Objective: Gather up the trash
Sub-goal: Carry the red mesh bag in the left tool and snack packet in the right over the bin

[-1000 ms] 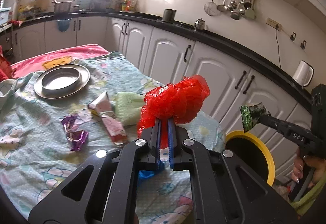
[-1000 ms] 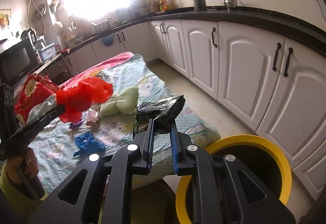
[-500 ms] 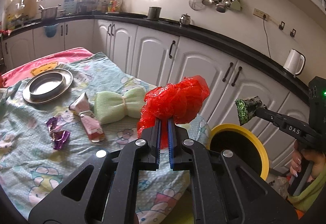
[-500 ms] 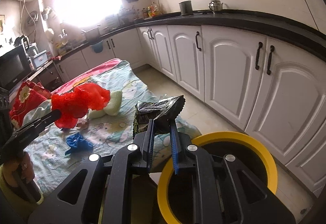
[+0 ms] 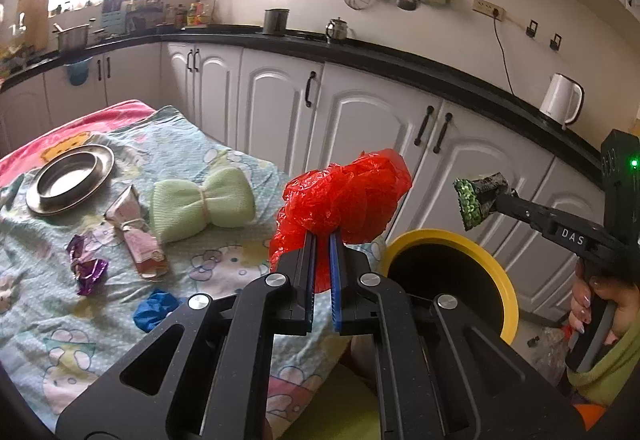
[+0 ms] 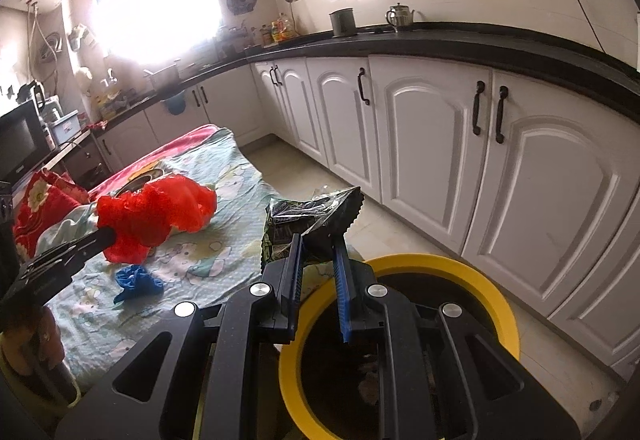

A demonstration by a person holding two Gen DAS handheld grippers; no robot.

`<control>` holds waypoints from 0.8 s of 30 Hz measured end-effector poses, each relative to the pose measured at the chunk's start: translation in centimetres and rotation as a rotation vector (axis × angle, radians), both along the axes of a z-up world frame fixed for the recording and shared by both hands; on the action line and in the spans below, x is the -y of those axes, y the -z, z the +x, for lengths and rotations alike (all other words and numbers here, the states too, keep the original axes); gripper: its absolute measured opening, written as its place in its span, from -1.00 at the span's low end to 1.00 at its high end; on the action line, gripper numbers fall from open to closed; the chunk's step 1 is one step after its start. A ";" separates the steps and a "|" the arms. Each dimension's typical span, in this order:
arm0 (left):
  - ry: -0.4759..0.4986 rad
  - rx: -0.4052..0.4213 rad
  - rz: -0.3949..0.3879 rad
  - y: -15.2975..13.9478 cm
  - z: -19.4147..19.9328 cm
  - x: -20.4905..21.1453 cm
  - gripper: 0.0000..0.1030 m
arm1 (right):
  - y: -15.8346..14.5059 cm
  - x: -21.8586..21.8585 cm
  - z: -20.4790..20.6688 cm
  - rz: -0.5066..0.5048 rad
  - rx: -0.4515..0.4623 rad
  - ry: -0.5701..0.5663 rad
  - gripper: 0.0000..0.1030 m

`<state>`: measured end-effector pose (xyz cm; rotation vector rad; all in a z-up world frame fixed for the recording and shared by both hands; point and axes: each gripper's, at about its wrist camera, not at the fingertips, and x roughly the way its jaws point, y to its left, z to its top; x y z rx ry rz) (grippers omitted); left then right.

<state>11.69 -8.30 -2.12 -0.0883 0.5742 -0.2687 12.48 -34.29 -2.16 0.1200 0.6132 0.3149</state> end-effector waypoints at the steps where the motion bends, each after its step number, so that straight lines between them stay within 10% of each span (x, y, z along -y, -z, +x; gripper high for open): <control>1: 0.006 -0.001 0.003 0.0 0.0 0.3 -0.95 | 0.1 0.2 0.0 -0.001 0.000 0.003 -0.72; 24: 0.155 -0.049 0.098 2.3 0.1 7.4 -0.95 | 2.7 5.7 -1.1 0.025 -0.033 0.104 -0.71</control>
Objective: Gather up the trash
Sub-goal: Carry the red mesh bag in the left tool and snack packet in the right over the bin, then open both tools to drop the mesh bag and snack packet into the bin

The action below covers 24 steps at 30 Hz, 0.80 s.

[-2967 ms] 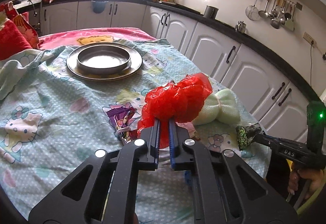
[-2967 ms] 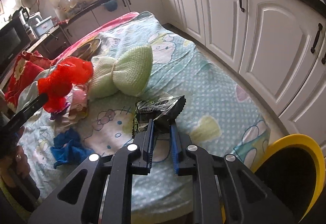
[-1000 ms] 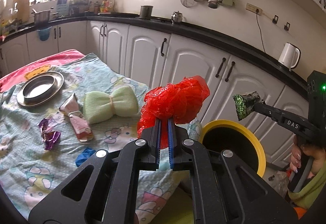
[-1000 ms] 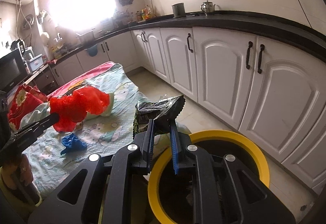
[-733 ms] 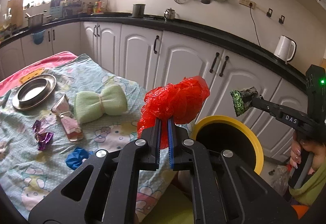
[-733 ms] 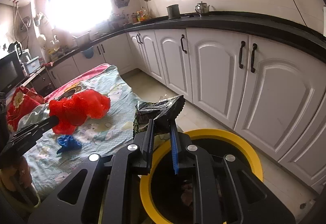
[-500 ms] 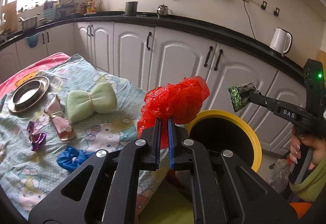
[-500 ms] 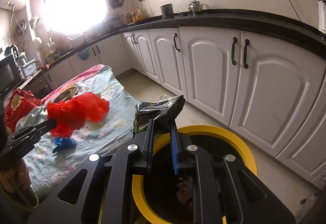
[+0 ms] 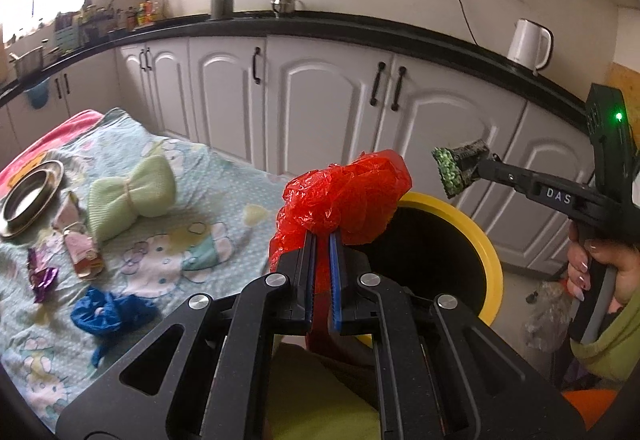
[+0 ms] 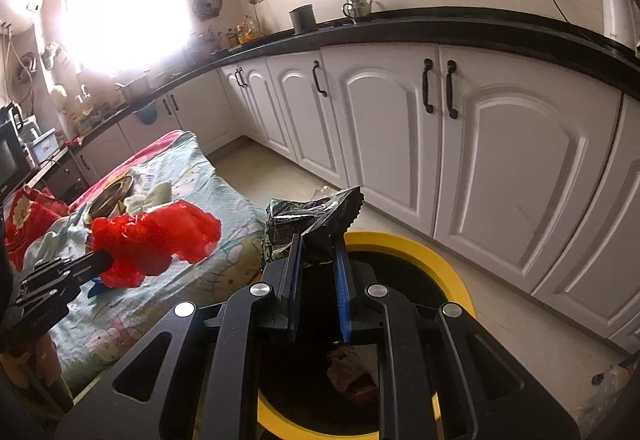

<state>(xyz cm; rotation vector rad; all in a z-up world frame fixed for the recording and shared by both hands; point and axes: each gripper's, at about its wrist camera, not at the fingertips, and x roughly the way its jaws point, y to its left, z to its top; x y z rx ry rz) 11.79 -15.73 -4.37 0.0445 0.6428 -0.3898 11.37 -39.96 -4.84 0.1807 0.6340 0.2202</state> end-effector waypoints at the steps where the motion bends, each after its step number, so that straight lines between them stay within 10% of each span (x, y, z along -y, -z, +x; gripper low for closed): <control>1: 0.008 -0.004 0.008 0.2 0.0 0.4 -0.95 | 0.1 0.2 -0.1 0.000 -0.001 0.004 -0.71; 24: 0.152 -0.098 0.139 4.6 0.2 6.8 -0.95 | 4.0 4.0 0.1 0.008 -0.089 0.058 -0.68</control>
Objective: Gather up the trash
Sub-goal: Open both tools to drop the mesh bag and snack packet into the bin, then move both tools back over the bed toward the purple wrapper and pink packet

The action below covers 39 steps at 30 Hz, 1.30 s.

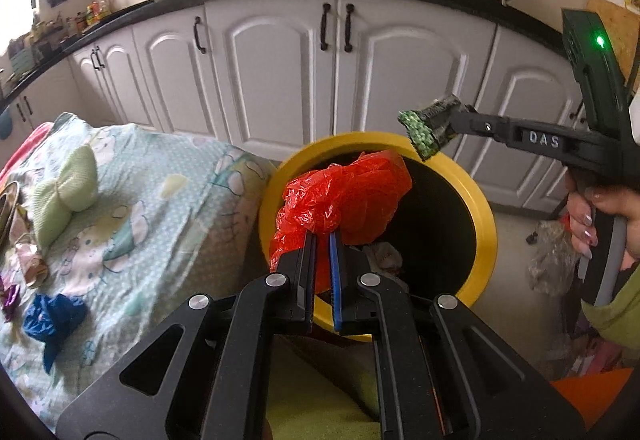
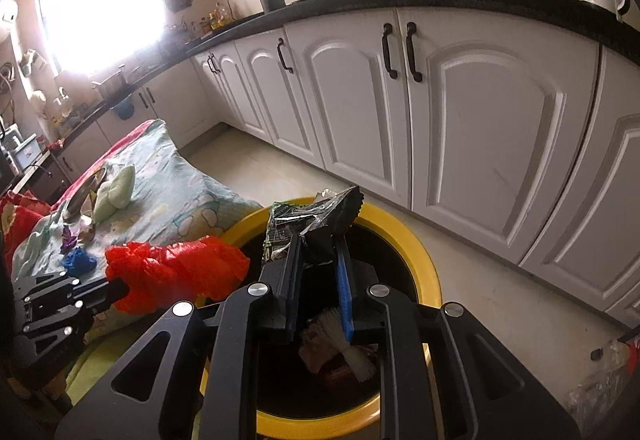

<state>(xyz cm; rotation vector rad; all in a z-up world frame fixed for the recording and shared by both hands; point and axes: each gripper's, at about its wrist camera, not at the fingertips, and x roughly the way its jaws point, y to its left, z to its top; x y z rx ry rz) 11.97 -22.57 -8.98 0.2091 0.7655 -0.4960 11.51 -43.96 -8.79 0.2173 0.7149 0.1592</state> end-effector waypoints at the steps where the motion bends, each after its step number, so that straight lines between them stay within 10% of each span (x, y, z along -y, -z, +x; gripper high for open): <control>1: 0.008 -0.005 0.005 0.2 -0.1 0.2 -0.95 | 0.1 0.1 -0.1 0.000 -0.004 0.000 -0.67; 18: 0.043 -0.045 0.016 1.9 0.3 1.6 -0.91 | 1.4 0.2 0.3 0.009 -0.045 -0.003 -0.61; 32: -0.053 -0.025 -0.081 0.0 0.6 -1.1 0.76 | 0.8 0.8 0.1 0.035 -0.026 0.036 0.10; 39: -0.133 0.015 -0.129 -1.7 0.6 -3.4 0.79 | -0.2 0.6 -0.2 0.040 0.004 0.047 0.30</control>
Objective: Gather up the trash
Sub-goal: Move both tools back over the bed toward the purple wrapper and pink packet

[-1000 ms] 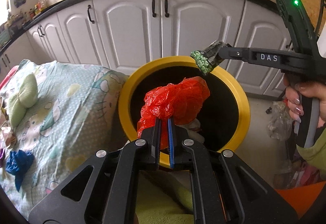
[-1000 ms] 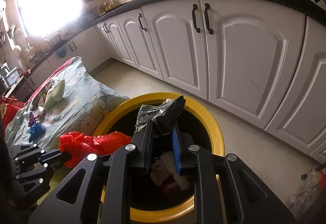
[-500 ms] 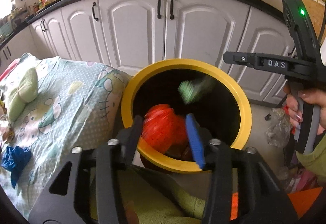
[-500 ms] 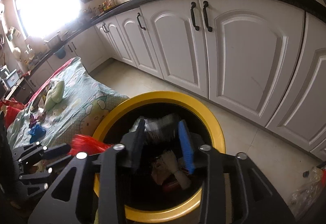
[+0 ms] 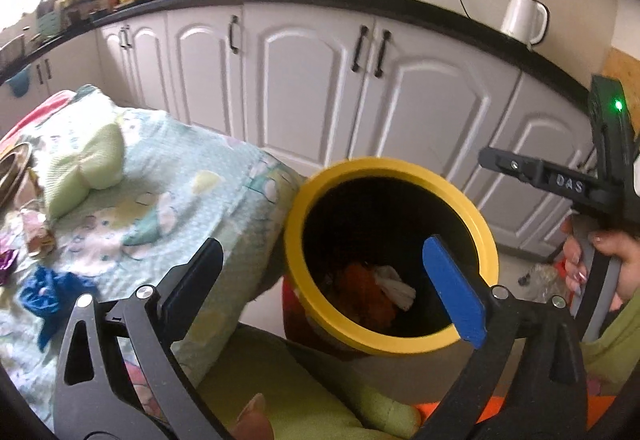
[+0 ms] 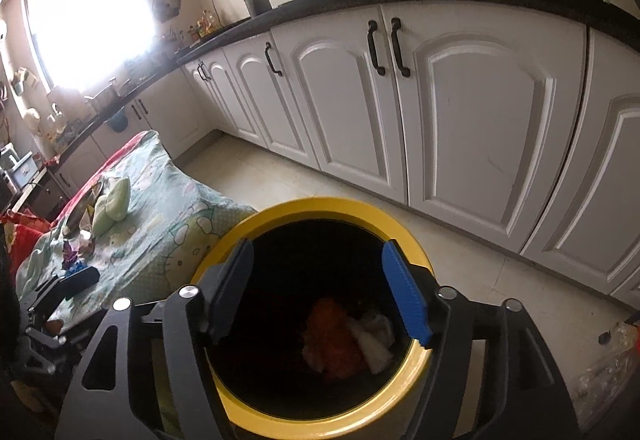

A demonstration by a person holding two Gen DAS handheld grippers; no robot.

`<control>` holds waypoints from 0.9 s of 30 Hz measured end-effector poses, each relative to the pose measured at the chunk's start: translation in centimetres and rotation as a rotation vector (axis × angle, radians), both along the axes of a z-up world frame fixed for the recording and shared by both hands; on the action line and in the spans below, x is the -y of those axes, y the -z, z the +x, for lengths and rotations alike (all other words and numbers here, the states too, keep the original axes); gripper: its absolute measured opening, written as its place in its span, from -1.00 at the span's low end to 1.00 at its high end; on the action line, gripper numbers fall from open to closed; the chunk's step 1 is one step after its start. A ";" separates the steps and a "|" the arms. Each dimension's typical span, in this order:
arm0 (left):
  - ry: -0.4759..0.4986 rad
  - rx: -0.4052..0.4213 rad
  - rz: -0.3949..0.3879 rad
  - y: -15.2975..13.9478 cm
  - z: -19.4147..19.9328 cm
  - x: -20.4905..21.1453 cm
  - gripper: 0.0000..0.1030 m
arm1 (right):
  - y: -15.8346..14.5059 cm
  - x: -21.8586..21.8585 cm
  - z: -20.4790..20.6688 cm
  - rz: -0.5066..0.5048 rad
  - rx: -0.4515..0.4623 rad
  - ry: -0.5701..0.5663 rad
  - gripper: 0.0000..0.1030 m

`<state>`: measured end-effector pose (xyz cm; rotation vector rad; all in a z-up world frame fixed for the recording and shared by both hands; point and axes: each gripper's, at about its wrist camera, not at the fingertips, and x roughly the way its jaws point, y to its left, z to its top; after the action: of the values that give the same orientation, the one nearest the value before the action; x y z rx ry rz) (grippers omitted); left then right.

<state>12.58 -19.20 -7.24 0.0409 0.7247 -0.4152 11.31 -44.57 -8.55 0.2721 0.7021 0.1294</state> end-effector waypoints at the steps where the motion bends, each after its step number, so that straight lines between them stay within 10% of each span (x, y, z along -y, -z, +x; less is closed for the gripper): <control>1: -0.010 0.006 -0.005 -0.2 0.0 -0.3 0.79 | -0.2 -0.1 0.0 0.000 0.005 0.000 0.31; 27: -0.289 0.159 -0.080 -4.9 -1.3 -10.2 0.79 | -5.7 -9.4 -1.4 -0.046 0.140 -0.200 0.49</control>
<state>11.25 -8.98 -2.37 -0.1047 0.5462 -0.1616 9.89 -35.15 -2.84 0.1469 0.5908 0.3197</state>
